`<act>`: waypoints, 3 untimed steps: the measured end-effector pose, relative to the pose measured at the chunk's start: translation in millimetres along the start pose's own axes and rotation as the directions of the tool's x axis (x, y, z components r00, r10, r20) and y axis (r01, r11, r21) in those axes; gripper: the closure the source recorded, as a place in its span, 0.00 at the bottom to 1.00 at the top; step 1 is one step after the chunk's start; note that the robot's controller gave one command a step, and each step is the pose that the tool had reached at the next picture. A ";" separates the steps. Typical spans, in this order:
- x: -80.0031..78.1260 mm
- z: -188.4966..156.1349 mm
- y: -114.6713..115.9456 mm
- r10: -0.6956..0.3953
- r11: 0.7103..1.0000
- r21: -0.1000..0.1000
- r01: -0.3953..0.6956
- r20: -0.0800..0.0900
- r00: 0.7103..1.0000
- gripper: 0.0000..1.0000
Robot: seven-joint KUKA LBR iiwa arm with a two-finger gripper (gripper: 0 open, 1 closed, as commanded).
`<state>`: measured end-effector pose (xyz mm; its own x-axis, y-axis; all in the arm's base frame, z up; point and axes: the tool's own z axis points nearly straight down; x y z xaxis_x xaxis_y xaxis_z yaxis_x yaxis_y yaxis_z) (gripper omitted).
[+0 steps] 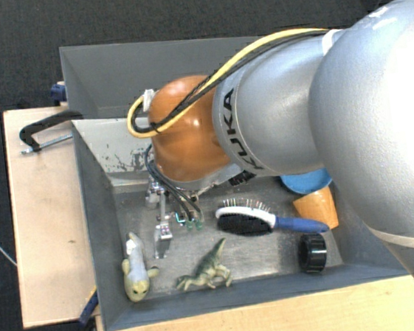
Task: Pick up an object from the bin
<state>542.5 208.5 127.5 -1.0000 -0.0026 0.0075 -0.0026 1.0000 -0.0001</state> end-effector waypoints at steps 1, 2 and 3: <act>26.4 55.9 20.7 -0.136 0.991 0.000 0.136 0.013 0.991 0.00; 16.4 55.3 22.7 -0.121 0.993 -0.002 0.121 0.013 0.993 0.00; 50.1 54.8 9.2 -0.395 0.919 0.002 0.395 0.012 0.919 0.00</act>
Offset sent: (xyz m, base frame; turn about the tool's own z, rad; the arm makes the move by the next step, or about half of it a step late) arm -0.0285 0.0196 -0.0575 -0.1342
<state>492.0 217.5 73.0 -0.9178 -0.3970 -0.0051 -0.3970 0.9178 0.0007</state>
